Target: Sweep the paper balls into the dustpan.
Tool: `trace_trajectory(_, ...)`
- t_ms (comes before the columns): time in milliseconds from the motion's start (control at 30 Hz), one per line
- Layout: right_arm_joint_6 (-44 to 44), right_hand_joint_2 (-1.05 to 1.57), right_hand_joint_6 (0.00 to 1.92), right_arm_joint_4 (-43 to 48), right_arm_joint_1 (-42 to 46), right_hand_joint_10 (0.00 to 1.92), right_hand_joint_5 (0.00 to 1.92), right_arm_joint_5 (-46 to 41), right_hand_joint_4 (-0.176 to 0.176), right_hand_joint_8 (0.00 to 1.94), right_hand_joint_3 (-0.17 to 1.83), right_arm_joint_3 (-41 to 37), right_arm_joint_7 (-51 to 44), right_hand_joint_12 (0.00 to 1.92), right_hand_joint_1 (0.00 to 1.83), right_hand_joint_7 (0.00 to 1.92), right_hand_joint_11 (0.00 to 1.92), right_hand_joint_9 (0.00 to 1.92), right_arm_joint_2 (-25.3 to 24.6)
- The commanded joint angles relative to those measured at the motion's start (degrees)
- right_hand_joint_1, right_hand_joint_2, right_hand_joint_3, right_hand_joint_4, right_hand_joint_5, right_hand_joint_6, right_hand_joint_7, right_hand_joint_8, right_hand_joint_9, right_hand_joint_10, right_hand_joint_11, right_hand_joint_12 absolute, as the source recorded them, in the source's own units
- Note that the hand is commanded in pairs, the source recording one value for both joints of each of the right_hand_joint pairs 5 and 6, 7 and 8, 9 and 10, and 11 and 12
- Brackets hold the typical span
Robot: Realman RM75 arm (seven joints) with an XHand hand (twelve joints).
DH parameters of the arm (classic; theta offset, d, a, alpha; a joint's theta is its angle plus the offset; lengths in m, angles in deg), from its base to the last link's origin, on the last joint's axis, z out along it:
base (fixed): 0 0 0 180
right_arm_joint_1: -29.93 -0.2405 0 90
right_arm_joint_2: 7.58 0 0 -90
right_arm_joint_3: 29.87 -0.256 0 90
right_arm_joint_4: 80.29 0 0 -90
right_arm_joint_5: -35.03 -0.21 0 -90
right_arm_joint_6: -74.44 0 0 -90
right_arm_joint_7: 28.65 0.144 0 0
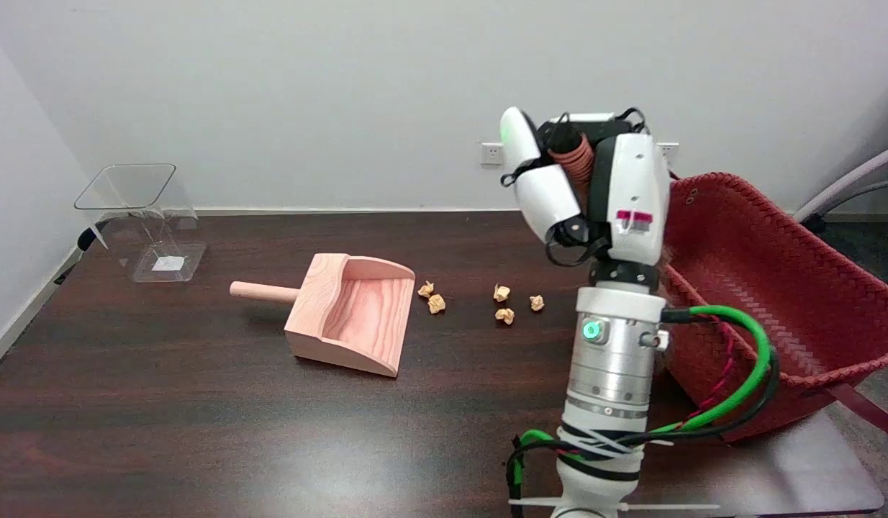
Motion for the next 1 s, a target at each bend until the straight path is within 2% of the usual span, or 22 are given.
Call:
trace_trajectory(33,-5.46,1.57,1.92,-12.22,-0.22,1.92,1.92,-2.96,0.0,1.92,0.07,3.39,2.89,1.92,0.81,1.92,1.92,1.92,-0.1)
trace_trajectory(167,-8.1,1.57,1.92,-16.63,-0.22,1.92,1.92,-3.36,0.0,1.92,0.05,3.31,7.47,1.92,0.82,1.92,1.92,1.92,-0.5)
trace_trajectory(467,-15.54,1.57,1.92,-28.82,-0.05,1.92,1.92,-5.28,0.0,1.92,0.05,3.39,7.95,1.92,0.82,1.92,1.92,1.92,-1.14)
trace_trajectory(1000,-15.86,1.57,1.92,-44.12,-1.9,1.92,1.92,-5.36,0.0,1.92,0.16,0.59,20.1,1.92,0.8,1.92,1.92,1.92,-3.38)
